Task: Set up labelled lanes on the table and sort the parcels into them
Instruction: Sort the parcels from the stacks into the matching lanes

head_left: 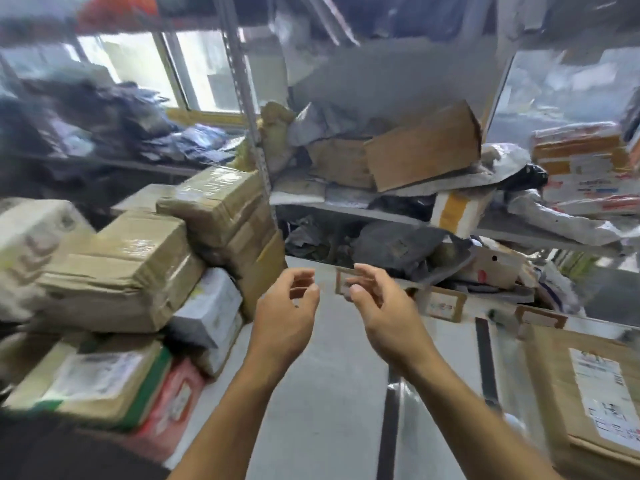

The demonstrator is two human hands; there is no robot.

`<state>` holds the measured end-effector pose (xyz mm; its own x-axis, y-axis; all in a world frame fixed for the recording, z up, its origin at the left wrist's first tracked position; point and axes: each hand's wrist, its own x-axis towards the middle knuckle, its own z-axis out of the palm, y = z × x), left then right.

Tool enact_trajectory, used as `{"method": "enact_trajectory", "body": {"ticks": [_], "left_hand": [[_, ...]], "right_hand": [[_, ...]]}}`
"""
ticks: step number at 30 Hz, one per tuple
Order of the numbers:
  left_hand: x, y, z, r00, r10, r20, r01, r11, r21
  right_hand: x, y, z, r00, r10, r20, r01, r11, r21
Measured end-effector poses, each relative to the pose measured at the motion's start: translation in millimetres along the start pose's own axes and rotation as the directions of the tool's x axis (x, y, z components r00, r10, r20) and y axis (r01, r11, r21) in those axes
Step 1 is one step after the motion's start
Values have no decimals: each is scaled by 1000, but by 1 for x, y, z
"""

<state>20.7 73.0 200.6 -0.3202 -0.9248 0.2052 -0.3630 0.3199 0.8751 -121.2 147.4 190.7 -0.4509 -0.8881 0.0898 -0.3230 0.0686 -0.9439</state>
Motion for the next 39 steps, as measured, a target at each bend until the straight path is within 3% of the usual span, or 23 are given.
{"method": "enact_trajectory", "body": {"ticks": [8,13,20,26,33,39], "left_hand": [[79,-56,-154,989,-37,-143,39,999,11],[166,-64,-205,976,-32,-216,48,996,71],[288,-92,-224,967,-254,9,227,878,422],[311,-107,-213,942,-298,156,202,871,447],[308,-115,-206,958,-244,148,201,945,258],[303,-104,-197,990,-104,93,91,987,130]], "right_hand": [[78,-53,152,976,182,122,-202,964,174],[147,-62,200,960,247,132,-265,952,153],[236,-70,233,931,360,66,-365,924,116],[245,-68,259,940,319,119,-330,940,91],[243,-67,264,965,258,50,-263,940,219],[231,-63,256,974,224,-20,-188,859,476]]}}
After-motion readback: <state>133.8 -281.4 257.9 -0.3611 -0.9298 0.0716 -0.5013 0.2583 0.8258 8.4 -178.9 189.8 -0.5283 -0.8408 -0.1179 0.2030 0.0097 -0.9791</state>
